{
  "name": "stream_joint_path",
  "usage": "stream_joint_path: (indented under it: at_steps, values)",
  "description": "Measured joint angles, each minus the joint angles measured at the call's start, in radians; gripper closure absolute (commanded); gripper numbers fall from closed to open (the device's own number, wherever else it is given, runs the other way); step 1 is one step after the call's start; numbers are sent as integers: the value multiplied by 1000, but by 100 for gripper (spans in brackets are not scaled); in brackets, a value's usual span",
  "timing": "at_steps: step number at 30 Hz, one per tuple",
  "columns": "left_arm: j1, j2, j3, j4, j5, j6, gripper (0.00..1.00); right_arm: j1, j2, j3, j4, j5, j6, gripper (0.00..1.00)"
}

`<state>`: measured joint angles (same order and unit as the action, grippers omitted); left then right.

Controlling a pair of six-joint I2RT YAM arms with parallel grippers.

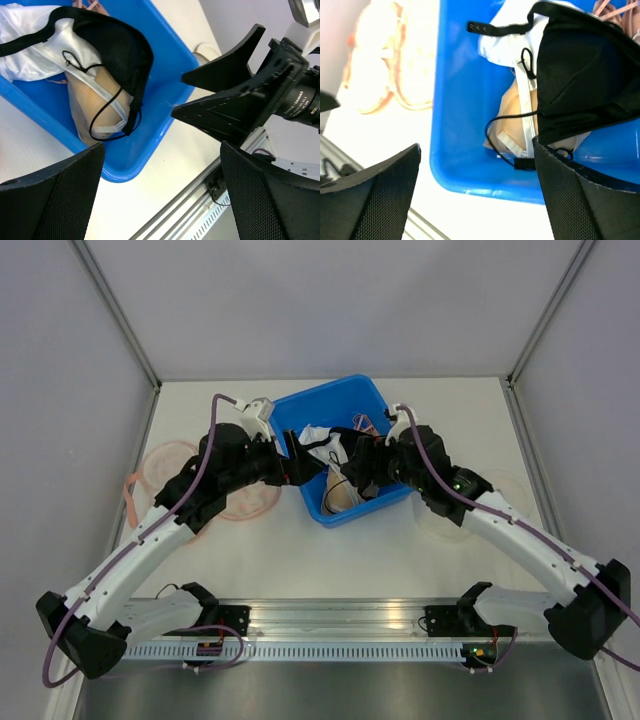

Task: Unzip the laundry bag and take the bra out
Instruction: Reset both arms

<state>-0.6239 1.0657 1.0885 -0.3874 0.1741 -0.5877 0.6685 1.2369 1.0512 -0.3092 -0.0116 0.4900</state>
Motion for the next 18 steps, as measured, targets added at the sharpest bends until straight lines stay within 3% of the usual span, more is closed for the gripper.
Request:
stream_joint_path:
  at_steps: [10, 18]
  values:
    - [0, -136, -80, 1, 75, 1, 1, 3, -370, -109, -46, 70, 119, 2]
    - [0, -199, -140, 1, 125, 1, 1, 3, -498, -143, -74, 105, 146, 2]
